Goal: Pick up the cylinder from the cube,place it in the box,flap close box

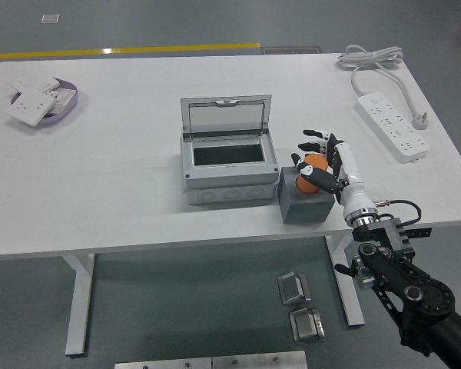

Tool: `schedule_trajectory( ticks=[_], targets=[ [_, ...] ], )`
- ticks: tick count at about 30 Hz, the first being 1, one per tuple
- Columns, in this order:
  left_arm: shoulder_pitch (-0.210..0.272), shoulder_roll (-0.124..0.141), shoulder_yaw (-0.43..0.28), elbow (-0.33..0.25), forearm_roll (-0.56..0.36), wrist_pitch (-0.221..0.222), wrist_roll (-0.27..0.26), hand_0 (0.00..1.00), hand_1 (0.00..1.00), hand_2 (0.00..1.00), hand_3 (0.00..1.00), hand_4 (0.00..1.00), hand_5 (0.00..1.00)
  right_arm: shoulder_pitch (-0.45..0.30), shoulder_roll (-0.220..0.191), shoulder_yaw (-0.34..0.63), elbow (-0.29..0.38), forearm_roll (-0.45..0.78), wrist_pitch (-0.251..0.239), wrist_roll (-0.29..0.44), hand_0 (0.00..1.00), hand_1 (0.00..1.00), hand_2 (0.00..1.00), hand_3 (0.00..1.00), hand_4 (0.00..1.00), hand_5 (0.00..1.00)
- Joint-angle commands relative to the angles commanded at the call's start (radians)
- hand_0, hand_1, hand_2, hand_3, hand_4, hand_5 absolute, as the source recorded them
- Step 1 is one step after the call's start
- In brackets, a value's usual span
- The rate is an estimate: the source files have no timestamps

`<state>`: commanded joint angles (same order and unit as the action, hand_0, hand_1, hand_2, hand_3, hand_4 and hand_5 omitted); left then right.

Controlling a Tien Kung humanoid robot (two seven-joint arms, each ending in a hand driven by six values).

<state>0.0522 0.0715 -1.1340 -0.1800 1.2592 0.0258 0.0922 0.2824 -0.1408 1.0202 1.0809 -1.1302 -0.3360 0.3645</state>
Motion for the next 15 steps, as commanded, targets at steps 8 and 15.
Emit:
schedule_trajectory(
  ticks=[8,15],
  targets=[
    [-0.002,0.0,0.009,0.0,-0.005,-0.002,-0.004,0.595,0.618,0.573,0.61,0.673,0.292,0.011,0.008,-0.029,-0.022,0.007,0.003,0.001,0.614,0.619,0.529,0.64,0.738,0.085],
    [-0.001,0.0,0.011,0.0,-0.006,-0.002,-0.006,0.596,0.62,0.567,0.61,0.673,0.291,0.016,0.004,-0.033,-0.031,0.014,0.004,0.003,0.592,0.611,0.525,0.63,0.733,0.092]
  ],
)
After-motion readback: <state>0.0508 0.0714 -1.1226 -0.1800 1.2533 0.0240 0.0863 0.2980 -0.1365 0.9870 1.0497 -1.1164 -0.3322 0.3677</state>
